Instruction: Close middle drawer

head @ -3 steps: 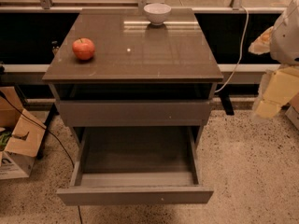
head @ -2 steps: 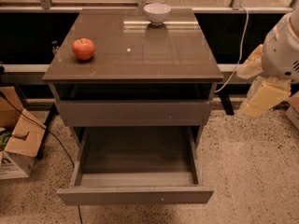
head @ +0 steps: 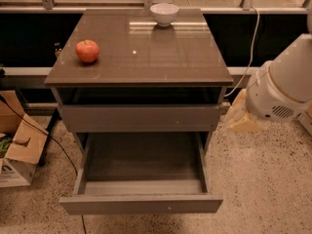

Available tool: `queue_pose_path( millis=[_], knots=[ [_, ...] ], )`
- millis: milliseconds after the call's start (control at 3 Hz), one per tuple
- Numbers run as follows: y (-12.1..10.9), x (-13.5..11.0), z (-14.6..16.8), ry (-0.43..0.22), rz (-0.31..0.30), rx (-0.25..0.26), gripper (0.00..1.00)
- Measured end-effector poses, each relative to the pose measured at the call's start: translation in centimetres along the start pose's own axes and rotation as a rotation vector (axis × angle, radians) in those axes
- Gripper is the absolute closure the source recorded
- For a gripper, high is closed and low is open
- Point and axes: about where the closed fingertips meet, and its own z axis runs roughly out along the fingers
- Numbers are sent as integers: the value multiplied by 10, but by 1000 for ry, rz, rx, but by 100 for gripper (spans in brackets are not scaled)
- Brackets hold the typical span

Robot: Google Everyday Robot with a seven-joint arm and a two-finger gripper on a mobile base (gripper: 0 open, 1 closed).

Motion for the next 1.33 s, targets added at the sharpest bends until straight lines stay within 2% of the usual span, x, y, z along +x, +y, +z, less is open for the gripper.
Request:
queue_pose_path(
  millis=[333,667,1000,1333],
  knots=[
    [7,5,44,-19,12,-21,100],
    [15,19,101,-62,77,-91,100],
    [15,21,109,-65,82,-102,100],
    [24,30,124,-35,105,-113,100]
  ],
)
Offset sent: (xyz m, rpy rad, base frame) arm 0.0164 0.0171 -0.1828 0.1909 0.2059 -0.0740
